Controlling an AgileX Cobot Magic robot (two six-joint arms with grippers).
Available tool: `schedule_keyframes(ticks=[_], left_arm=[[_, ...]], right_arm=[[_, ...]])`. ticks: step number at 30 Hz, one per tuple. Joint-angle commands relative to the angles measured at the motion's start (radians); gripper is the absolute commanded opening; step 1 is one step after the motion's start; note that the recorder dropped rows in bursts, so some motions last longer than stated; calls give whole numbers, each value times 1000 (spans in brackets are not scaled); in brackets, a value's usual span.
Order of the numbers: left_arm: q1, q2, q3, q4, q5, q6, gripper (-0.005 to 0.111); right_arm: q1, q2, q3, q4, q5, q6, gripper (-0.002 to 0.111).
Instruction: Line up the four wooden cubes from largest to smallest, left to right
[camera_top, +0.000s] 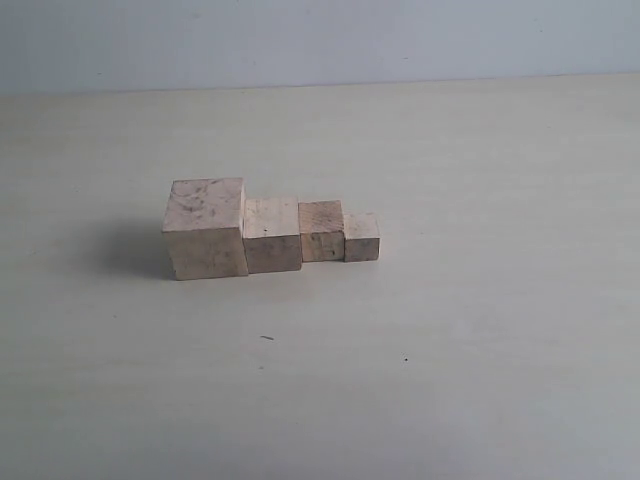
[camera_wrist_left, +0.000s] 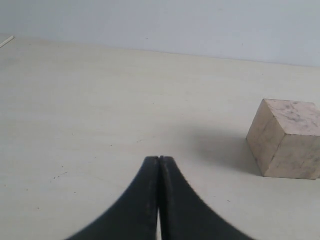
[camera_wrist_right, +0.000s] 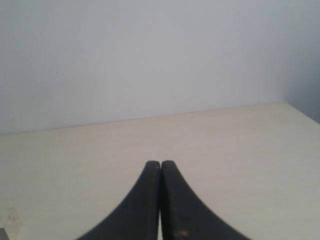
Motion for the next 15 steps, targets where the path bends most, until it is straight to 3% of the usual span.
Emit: schedule_keyframes(ticks=[1, 5, 15], left_arm=[[-5, -6, 0, 1, -10, -3, 0], [-5, -6, 0, 1, -10, -3, 0], [-5, -6, 0, 1, -10, -3, 0]], right_arm=[[-5, -5, 2, -157, 35, 132, 0], [-5, -5, 4, -305, 49, 270, 0], [11, -27, 100, -314, 12, 279, 0]])
